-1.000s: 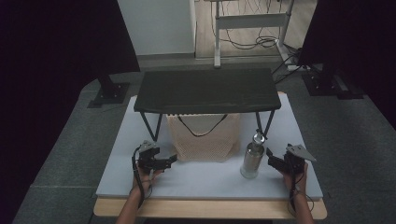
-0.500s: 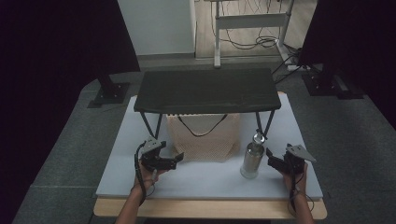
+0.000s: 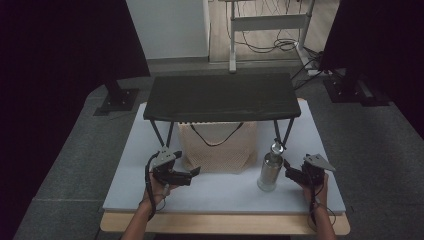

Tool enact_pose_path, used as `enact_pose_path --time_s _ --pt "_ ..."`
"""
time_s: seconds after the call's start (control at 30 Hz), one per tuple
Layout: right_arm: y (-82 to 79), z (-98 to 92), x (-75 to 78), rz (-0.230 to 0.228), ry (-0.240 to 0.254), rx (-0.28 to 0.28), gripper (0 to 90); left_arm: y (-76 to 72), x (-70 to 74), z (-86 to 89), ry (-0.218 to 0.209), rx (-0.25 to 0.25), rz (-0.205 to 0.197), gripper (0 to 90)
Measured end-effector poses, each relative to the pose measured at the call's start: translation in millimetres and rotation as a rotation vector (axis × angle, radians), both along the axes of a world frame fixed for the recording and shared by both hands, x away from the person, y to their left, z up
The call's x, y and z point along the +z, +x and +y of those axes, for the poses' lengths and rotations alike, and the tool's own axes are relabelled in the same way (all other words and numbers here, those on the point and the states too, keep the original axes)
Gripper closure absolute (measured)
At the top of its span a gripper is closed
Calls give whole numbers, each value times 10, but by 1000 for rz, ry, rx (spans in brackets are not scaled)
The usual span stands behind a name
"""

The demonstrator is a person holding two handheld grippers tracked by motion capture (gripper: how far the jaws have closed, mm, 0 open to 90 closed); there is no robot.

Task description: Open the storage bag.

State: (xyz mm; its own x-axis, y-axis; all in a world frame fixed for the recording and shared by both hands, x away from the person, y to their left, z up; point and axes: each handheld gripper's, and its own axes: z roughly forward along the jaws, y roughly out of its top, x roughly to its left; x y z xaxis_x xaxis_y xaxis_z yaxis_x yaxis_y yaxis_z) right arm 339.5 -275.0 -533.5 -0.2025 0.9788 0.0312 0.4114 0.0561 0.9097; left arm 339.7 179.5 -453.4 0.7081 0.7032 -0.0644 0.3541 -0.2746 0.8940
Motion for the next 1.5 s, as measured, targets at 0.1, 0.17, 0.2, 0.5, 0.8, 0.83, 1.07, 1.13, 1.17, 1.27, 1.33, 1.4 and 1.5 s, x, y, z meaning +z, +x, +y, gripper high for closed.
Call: enact_pose_path --time_s 0.1,0.17,0.2,0.5,0.8,0.83,1.07,1.13,1.17,1.27,1.33,1.4,1.5 --pt "0 -1 0 0 0 1 112 30 26 -93 19 -12 -5 39" --pt "-1 2 1 1 -2 3 112 49 54 -156 38 -25 -13 39" --pt "0 3 1 2 -4 5 112 66 72 -194 47 -31 -16 38" --pt "0 8 0 2 -6 9 119 191 184 -339 71 -69 -26 37" --pt "1 10 0 3 -10 10 118 250 273 -407 105 -80 -55 37" --pt "1 11 0 3 -10 10 118 256 279 -416 109 -81 -58 37" --pt "4 18 -1 4 -18 18 120 275 334 -517 167 -108 -95 37" --pt "4 17 -1 5 -16 18 120 281 350 -548 176 -116 -102 36" --pt "5 16 -1 5 -16 18 120 285 357 -562 179 -121 -104 37" --pt "4 19 -1 5 -18 18 119 297 367 -603 188 -129 -106 36" --pt "4 21 -1 5 -20 19 119 307 366 -628 195 -133 -105 35" --pt "5 23 -1 5 -22 19 119 325 358 -665 200 -138 -100 35" --pt "5 23 -1 5 -22 20 120 341 339 -699 198 -141 -94 35"
